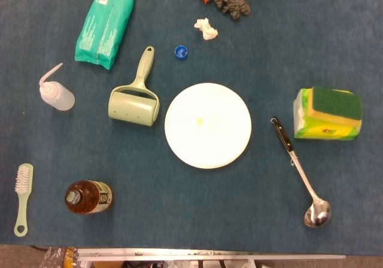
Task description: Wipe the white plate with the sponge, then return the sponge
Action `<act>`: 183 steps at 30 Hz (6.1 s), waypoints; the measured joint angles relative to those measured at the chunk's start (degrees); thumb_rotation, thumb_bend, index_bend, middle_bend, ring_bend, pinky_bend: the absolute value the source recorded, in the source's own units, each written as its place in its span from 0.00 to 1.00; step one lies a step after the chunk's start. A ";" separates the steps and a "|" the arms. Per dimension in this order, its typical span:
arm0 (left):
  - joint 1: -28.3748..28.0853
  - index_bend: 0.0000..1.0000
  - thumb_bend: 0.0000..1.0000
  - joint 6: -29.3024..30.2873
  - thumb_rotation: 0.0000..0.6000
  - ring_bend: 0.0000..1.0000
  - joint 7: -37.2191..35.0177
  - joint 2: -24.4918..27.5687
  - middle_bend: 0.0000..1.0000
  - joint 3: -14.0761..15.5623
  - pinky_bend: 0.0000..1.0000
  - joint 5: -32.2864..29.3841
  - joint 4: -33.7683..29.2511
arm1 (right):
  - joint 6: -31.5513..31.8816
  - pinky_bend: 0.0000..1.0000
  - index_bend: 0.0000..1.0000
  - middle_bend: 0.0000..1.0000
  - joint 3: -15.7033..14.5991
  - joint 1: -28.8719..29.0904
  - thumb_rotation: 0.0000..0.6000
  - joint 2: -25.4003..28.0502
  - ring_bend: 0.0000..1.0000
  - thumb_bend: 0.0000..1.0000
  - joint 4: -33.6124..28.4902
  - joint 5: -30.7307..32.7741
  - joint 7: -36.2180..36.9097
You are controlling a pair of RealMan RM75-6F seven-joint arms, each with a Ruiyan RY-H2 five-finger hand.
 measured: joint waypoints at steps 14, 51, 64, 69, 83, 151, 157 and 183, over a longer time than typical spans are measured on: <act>-0.12 0.28 0.37 -0.27 1.00 0.04 -0.55 -0.11 0.17 -0.07 0.02 -0.18 0.49 | -3.59 0.35 0.19 0.15 0.26 1.30 1.00 0.94 0.07 0.00 -0.47 1.51 3.26; -0.84 0.28 0.37 -1.43 1.00 0.04 -3.44 -0.59 0.17 -0.24 0.02 -1.03 2.55 | -34.56 0.36 0.28 0.23 6.68 22.01 0.74 6.35 0.14 0.00 -3.87 21.43 7.37; -0.55 0.28 0.37 -1.38 1.00 0.04 -3.82 -0.45 0.17 0.01 0.02 -1.31 2.81 | -43.65 0.36 0.28 0.23 4.94 31.86 0.73 5.05 0.14 0.00 -2.96 33.22 -2.03; -0.49 0.28 0.37 -1.40 1.00 0.04 -3.93 -0.41 0.17 0.04 0.02 -1.42 2.92 | -44.29 0.36 0.28 0.23 3.51 33.67 0.74 3.42 0.14 0.00 -2.09 35.21 -3.80; -0.27 0.28 0.37 -1.19 1.00 0.04 -3.97 -0.07 0.17 -0.04 0.02 -1.80 2.89 | -45.78 0.36 0.28 0.23 0.63 36.77 0.77 -0.13 0.14 0.00 0.91 38.60 -5.17; 1.52 0.28 0.37 1.63 1.00 0.04 -7.32 -0.25 0.17 0.12 0.02 -1.25 4.62 | -38.73 0.59 0.43 0.33 -1.20 57.77 1.00 -9.45 0.28 0.27 -4.56 45.66 -29.08; 2.01 0.28 0.37 2.41 1.00 0.04 -8.41 -0.11 0.17 0.16 0.02 -1.05 5.35 | -35.32 0.59 0.43 0.33 -1.86 61.20 1.00 -15.44 0.28 0.27 -3.04 48.18 -35.00; 2.40 0.28 0.37 2.26 1.00 0.04 -10.92 -0.68 0.17 0.08 0.02 -1.37 7.82 | -29.11 0.59 0.43 0.33 -2.58 65.58 1.00 -32.24 0.28 0.26 5.67 49.82 -44.61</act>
